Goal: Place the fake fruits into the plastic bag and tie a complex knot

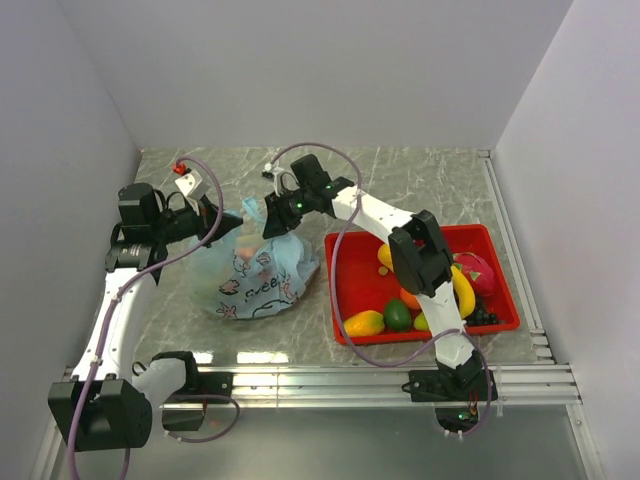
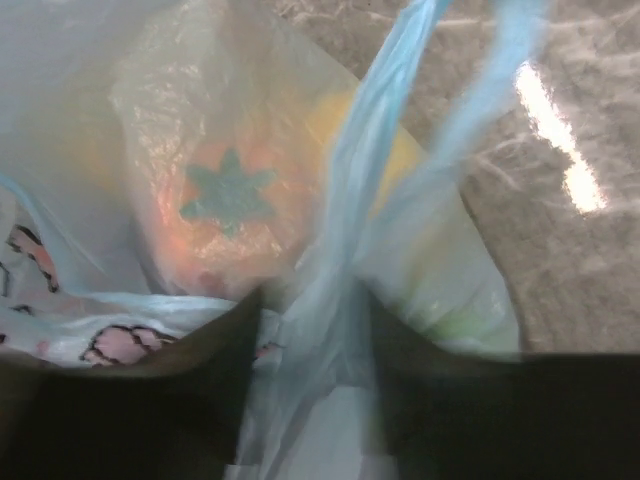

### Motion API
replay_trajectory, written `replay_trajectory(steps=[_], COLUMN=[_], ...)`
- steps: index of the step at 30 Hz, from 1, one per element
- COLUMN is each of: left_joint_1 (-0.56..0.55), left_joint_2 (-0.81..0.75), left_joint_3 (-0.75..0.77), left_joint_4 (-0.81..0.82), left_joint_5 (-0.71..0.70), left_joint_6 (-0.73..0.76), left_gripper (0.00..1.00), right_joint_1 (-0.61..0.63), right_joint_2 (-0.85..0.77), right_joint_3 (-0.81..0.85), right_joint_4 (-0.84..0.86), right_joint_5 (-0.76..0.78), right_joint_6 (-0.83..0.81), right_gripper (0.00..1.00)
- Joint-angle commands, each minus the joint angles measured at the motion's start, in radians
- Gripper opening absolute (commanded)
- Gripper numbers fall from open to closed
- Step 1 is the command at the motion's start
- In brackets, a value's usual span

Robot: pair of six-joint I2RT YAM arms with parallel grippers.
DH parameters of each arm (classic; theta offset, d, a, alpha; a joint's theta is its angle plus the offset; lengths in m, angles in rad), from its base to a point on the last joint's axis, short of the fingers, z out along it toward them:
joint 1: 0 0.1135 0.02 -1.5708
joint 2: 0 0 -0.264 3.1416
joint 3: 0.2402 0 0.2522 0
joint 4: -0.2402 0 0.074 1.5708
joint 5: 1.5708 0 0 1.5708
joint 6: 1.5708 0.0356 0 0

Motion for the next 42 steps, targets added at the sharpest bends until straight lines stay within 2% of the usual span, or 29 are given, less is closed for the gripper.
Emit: replay_trajectory(steps=[1,2,3,6,8,11,15,18,20,22,25,30,34,37,38,39,41,42], left_joint_1=[-0.006,-0.006,-0.005,-0.009,-0.020,-0.041,-0.043,-0.043,-0.072,-0.090,-0.119,-0.169,-0.181,-0.181,-0.181,-0.181,-0.181,-0.181], left_joint_2=[-0.013,-0.010,-0.002,0.010,0.029,0.044,0.067,0.082,0.090,0.105,0.121,0.136,0.142,0.148,0.145,0.141,0.122,0.112], left_joint_3=[0.003,0.006,0.010,0.010,0.010,0.000,-0.036,-0.049,-0.053,-0.055,-0.066,-0.081,-0.079,-0.081,-0.082,-0.082,-0.082,-0.079], left_joint_4=[0.035,0.029,0.029,0.092,0.130,0.175,0.221,0.253,0.276,0.293,0.337,0.416,0.446,0.450,0.450,0.445,0.434,0.428], left_joint_5=[0.000,0.003,0.009,0.023,0.027,0.015,-0.026,-0.040,-0.037,-0.042,-0.051,-0.080,-0.106,-0.118,-0.136,-0.147,-0.158,-0.166], left_joint_6=[-0.013,-0.004,-0.002,-0.051,-0.086,-0.135,-0.171,-0.158,-0.174,-0.192,-0.233,-0.296,-0.324,-0.336,-0.352,-0.355,-0.359,-0.361], left_gripper=[0.00,0.00,0.01,0.01,0.01,0.01,0.00,0.01,0.01,0.00,0.01,0.01,0.01,0.01,0.00,0.01,0.10,0.15], right_joint_1=[0.004,0.001,0.001,0.003,0.004,0.015,0.018,0.019,0.021,0.020,0.024,0.032,0.032,0.030,0.030,0.029,0.024,0.024], right_joint_2=[0.005,-0.009,-0.039,-0.090,-0.106,-0.118,-0.113,-0.132,-0.148,-0.156,-0.161,-0.149,-0.147,-0.142,-0.142,-0.142,-0.139,-0.136], right_joint_3=[0.026,-0.003,-0.020,-0.051,-0.054,-0.040,-0.008,-0.022,-0.054,-0.072,-0.097,-0.112,-0.149,-0.192,-0.197,-0.204,-0.209,-0.210], right_joint_4=[0.009,0.029,0.046,0.095,0.113,0.081,-0.003,0.024,0.102,0.192,0.294,0.372,0.518,0.639,0.658,0.684,0.719,0.728], right_joint_5=[-0.081,-0.106,-0.180,-0.306,-0.409,-0.482,-0.521,-0.545,-0.548,-0.543,-0.540,-0.540,-0.540,-0.538,-0.535,-0.535,-0.532,-0.534], right_joint_6=[-0.027,-0.032,-0.032,-0.061,-0.061,-0.093,-0.156,-0.129,-0.066,0.017,0.112,0.181,0.302,0.394,0.407,0.424,0.453,0.462], right_gripper=[0.26,0.23,0.15,0.04,0.04,0.09,0.30,0.42,0.48,0.58,0.64,0.64,0.55,0.36,0.24,0.17,0.02,0.00])
